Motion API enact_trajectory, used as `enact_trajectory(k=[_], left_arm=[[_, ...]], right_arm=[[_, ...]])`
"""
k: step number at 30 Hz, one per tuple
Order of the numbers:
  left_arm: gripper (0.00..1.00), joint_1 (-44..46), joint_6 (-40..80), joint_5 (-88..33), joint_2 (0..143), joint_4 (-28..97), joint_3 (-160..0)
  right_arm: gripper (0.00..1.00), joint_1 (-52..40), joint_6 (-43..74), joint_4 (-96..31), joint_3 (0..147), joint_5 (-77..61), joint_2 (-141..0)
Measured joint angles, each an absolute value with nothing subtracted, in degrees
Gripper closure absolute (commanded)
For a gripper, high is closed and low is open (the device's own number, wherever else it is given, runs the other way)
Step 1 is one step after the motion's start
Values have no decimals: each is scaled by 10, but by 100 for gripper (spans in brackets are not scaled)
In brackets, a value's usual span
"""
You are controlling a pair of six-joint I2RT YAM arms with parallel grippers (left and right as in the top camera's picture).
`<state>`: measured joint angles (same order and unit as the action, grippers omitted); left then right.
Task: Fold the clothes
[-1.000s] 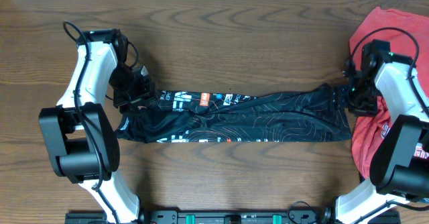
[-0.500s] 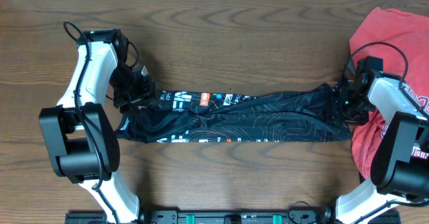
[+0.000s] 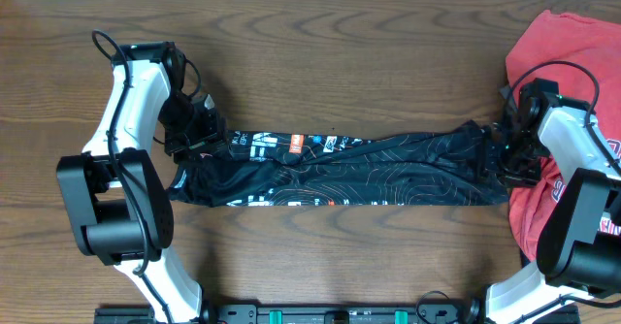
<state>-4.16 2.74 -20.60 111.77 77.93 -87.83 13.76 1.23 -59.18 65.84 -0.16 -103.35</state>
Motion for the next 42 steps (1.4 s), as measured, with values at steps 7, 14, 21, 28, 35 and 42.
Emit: enact_trajectory(k=[7, 14, 21, 28, 35, 42], left_arm=[[40, -42, 28, -206, 1118, 779, -878], [40, -42, 28, -206, 1118, 779, -878], [39, -42, 28, -206, 1118, 779, -878], [39, -42, 28, -206, 1118, 779, -878], [39, -42, 28, -206, 1118, 779, -878], [39, -42, 28, -206, 1118, 779, -878]], right_arm=[[44, 138, 26, -619, 658, -31, -1034], [44, 136, 26, -597, 649, -46, -1033], [53, 135, 26, -552, 608, -55, -1033], [99, 132, 29, -533, 594, -69, -1033], [99, 137, 41, -554, 610, -59, -1033], [99, 163, 64, -567, 650, -9, -1033]])
